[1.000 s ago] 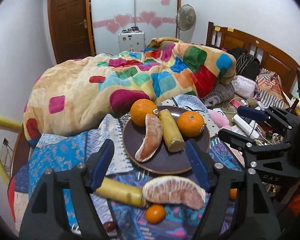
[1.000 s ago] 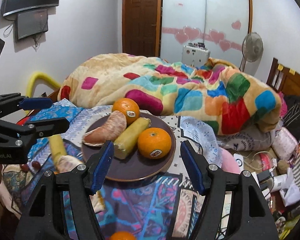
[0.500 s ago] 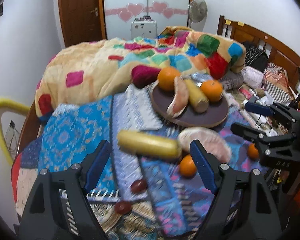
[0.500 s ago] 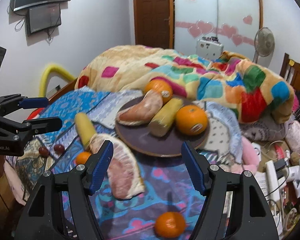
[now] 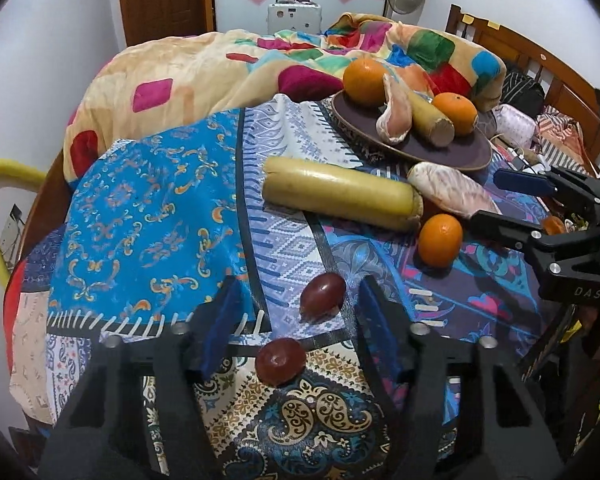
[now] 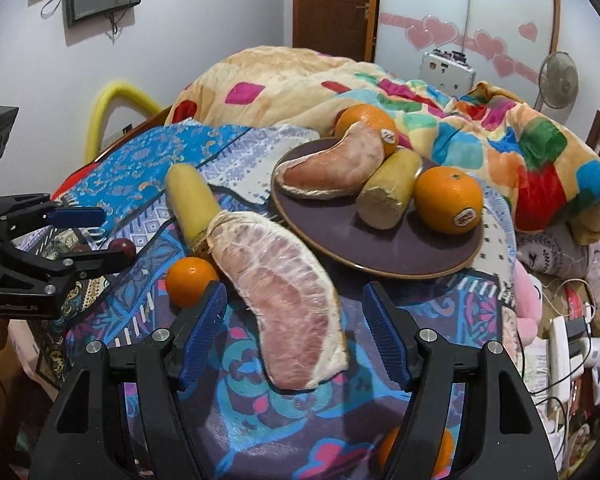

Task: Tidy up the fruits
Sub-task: 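Move the left tool to a dark red date while the right tool grasps another pomelo segment, then grasp the date with the left tool while the right tool lifts the pomelo segment toward the plate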

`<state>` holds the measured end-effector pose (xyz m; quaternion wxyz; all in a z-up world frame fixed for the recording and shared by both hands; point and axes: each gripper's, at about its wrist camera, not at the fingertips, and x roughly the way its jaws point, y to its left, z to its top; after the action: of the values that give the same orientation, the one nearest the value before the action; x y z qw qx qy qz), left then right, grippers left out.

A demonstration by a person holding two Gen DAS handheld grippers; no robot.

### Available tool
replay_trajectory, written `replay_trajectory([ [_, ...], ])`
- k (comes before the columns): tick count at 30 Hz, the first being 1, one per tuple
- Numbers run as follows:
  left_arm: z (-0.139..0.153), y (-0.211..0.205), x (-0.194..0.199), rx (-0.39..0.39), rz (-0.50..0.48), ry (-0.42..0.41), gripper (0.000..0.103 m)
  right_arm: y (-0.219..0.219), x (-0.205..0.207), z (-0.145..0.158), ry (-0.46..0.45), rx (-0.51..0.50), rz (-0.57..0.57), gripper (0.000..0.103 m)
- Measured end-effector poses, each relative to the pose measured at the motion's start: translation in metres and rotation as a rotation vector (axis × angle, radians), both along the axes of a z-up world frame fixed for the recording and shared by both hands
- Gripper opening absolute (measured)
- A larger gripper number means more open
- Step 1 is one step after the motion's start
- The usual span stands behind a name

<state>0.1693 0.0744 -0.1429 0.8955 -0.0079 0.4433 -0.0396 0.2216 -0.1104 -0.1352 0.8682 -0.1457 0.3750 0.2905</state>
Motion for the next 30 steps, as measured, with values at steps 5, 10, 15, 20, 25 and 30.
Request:
replay_trajectory([
  [5, -0.002, -0.004, -0.002, 0.029, -0.023, -0.023, 0.046, 0.006, 0.002, -0.006, 0.01, -0.022, 0.01, 0.062],
  [10, -0.003, -0.007, -0.002, 0.004, -0.069, -0.021, 0.027, 0.012, 0.006, -0.009, 0.015, -0.033, 0.013, 0.059],
  [15, -0.005, -0.013, 0.0, 0.015, -0.088, -0.026, 0.021, 0.012, 0.009, -0.012, 0.0, -0.05, 0.016, 0.051],
  [20, -0.004, -0.012, 0.001, 0.007, -0.082, -0.03, 0.02, 0.007, 0.006, -0.01, -0.002, -0.037, 0.026, 0.035],
  [25, 0.002, -0.01, -0.001, 0.01, -0.063, -0.045, 0.019, 0.005, 0.0, -0.006, -0.011, -0.011, 0.032, 0.026],
  [30, 0.015, -0.011, -0.005, 0.003, -0.06, -0.078, 0.019, 0.001, -0.004, 0.004, -0.027, 0.023, 0.033, 0.023],
])
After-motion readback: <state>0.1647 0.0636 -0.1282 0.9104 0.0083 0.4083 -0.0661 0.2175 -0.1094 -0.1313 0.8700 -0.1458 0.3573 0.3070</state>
